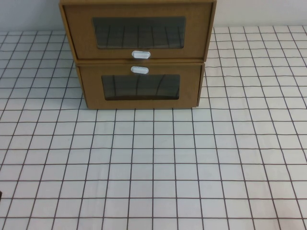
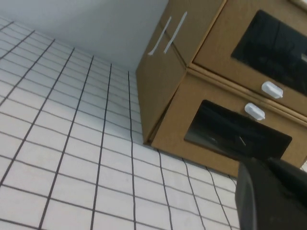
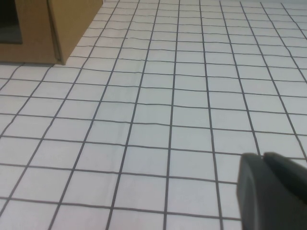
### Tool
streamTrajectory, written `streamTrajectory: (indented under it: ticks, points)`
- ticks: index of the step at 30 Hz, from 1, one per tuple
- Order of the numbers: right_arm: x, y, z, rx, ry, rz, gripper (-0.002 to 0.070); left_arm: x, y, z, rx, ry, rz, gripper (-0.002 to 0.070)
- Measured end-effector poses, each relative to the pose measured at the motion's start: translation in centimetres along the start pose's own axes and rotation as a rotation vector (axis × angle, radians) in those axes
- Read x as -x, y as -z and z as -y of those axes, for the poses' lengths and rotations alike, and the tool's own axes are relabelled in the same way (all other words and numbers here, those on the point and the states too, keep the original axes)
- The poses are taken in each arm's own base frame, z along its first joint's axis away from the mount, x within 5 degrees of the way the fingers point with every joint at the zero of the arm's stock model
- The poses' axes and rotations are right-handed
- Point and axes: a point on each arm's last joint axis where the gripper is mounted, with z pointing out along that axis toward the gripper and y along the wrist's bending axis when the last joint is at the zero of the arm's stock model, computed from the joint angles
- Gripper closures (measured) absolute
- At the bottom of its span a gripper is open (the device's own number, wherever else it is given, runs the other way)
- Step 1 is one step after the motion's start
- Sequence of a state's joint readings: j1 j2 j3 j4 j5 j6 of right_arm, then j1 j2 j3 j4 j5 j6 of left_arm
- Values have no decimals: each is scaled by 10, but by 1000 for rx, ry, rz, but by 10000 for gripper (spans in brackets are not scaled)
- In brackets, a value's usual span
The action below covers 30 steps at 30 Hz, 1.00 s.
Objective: Open the shoe box
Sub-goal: 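Pull the top drawer of the cardboard box fully open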
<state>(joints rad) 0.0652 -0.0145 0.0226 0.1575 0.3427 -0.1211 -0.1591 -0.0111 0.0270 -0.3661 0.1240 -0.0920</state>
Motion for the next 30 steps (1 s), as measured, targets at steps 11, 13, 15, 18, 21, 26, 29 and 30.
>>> streamTrajectory:
  ticks: [11,13,15,18,21,26,29,30]
  points:
    - [0,0,0,0,0,0,690,13,-3,9,4,53,-68,677]
    - [0,0,0,0,0,0,689,24,-9,18,18,26,-189,677]
    - [0,0,0,0,0,0,689,38,-18,28,28,-11,-302,677]
    - [0,0,0,0,0,0,690,58,-36,42,18,-112,-467,677]
    - [0,0,0,0,0,0,690,82,-60,58,-40,-226,-580,677]
    - [0,0,0,0,0,0,689,128,-114,89,-188,-355,-638,677]
    - [0,0,0,0,0,0,689,155,-149,106,-270,-398,-620,677]
    - [0,0,0,0,0,0,689,165,-161,111,-289,-418,-610,677]
